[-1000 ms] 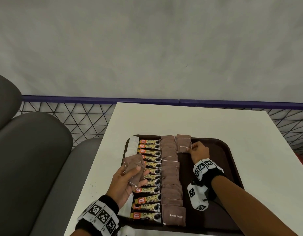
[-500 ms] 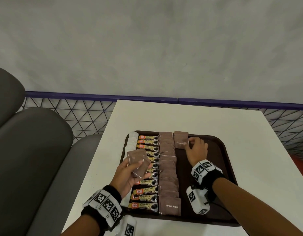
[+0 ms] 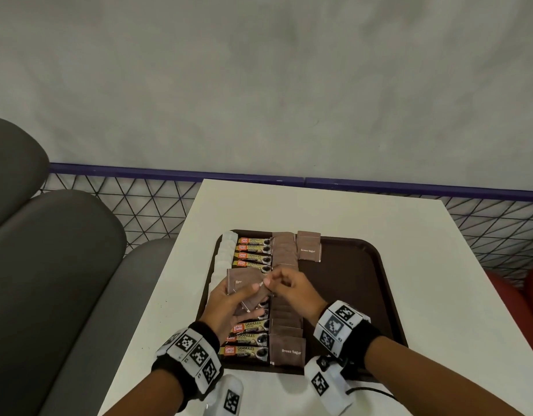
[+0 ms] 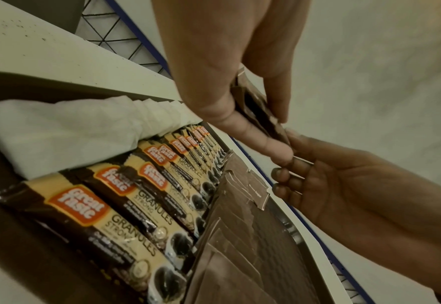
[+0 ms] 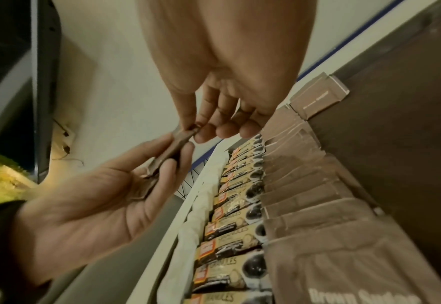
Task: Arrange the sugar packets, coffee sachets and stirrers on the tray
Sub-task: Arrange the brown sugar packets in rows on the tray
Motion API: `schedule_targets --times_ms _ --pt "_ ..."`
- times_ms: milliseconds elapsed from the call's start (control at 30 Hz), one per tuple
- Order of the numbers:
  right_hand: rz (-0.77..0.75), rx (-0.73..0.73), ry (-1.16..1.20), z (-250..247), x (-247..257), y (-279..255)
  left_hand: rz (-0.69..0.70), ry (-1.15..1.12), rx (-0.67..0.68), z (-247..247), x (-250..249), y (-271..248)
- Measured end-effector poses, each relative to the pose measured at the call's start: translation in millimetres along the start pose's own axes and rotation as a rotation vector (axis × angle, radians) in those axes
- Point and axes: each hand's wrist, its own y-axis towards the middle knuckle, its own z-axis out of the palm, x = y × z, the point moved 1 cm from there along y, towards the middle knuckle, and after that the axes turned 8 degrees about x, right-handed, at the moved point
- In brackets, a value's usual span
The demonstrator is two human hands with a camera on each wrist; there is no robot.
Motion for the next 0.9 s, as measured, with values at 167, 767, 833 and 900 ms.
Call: schedule_targets --times_ms 167,767,833,900 --pt "0.0 -0.083 0.085 -11 -1 -5 0.0 -0.063 -0.021 0 1 0" --pt "0.348 -0.635 -0.198 -105 -55 32 -0.018 -0.138 -0.045 -26 -1 16" --pt "0.397 -0.618 -0.25 -106 -60 40 -0.008 -0.114 -0.039 -30 -2 17" --pt "0.44 -0.598 -0.32 -104 -63 46 -0.002 -0.099 -0.037 -33 -2 19"
